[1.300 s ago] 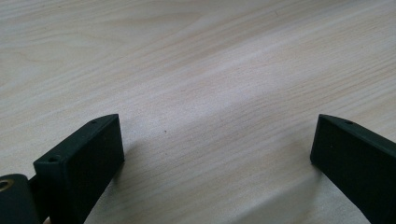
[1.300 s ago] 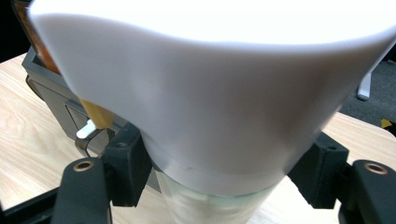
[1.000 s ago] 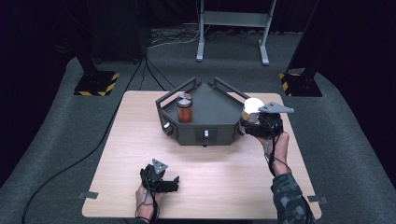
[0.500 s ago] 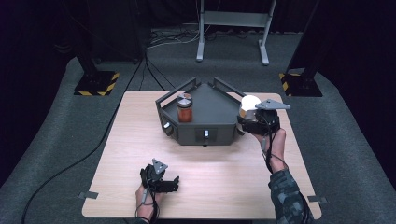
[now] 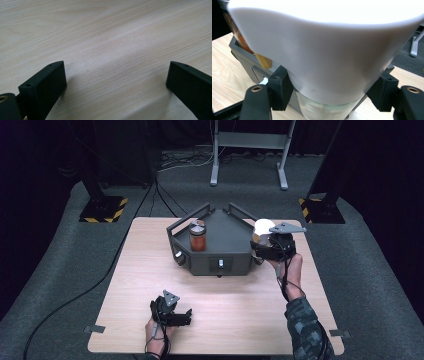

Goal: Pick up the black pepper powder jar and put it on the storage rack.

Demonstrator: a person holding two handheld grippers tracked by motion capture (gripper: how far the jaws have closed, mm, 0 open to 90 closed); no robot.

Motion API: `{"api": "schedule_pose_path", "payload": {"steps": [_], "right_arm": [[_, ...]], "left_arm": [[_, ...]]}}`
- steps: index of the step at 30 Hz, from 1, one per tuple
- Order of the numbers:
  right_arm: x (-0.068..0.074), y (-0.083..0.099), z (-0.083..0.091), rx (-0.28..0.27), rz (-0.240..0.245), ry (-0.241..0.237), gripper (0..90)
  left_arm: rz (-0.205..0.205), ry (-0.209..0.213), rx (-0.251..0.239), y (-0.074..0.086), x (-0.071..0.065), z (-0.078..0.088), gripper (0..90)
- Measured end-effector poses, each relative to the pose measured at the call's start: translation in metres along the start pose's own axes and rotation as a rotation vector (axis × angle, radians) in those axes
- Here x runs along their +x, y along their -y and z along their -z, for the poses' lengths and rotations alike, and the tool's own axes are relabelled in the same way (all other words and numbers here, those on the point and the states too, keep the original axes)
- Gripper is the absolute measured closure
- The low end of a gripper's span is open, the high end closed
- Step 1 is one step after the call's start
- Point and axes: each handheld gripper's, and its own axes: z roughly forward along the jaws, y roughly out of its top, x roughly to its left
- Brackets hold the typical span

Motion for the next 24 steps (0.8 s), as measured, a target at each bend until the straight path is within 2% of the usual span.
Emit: {"api": "schedule_pose_path", "payload": {"steps": [24], "right_arm": [[0.003,-0.014,-0.015,0.005,0.012,-0.021,29.6]], "left_arm": [[-0.002,-0.002,-0.003,0.000,-0.001,0.000,2.8]]}}
